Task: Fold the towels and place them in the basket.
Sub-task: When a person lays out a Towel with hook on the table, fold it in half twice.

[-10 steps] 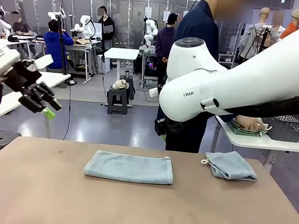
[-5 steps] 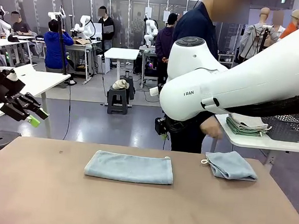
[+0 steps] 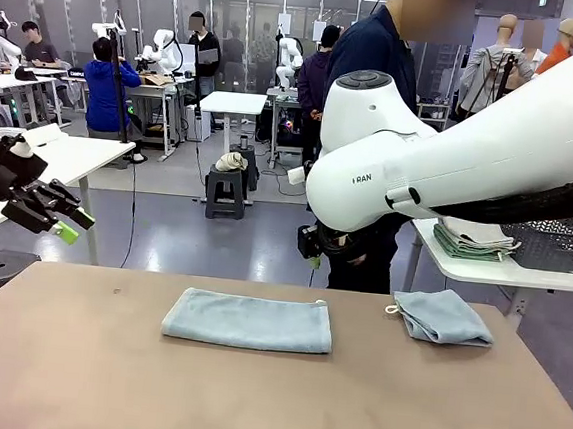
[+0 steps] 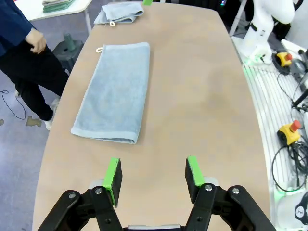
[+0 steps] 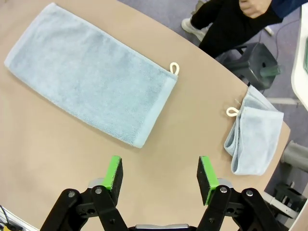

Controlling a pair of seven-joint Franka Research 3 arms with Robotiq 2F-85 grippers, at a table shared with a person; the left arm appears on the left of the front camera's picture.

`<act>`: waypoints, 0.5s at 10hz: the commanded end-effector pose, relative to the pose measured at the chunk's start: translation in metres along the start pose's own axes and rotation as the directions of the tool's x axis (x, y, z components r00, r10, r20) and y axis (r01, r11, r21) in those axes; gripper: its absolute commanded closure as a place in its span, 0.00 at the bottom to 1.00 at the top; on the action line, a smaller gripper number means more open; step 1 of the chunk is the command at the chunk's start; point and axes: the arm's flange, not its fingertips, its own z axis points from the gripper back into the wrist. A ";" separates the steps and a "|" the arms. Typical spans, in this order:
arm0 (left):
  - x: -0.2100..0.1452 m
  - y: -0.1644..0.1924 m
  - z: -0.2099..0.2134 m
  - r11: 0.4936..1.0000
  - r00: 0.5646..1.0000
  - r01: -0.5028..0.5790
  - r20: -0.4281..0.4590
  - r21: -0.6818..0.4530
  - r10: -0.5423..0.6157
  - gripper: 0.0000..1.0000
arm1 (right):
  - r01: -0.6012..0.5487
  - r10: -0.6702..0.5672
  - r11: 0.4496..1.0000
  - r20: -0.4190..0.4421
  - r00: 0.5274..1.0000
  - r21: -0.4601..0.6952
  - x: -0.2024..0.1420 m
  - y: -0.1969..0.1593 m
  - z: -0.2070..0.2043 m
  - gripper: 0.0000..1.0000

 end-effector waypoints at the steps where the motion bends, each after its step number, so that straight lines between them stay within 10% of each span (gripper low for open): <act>1: 0.002 -0.001 0.001 1.000 1.000 -0.008 -0.015 0.005 0.008 0.32 | 0.188 -0.189 0.977 -0.009 0.982 -0.098 0.004 0.002 -0.004 0.22; 5: 0.002 -0.001 0.001 1.000 1.000 -0.008 -0.015 0.005 0.008 0.32 | 0.478 -0.473 0.861 0.075 0.878 -0.173 -0.003 0.011 -0.010 0.22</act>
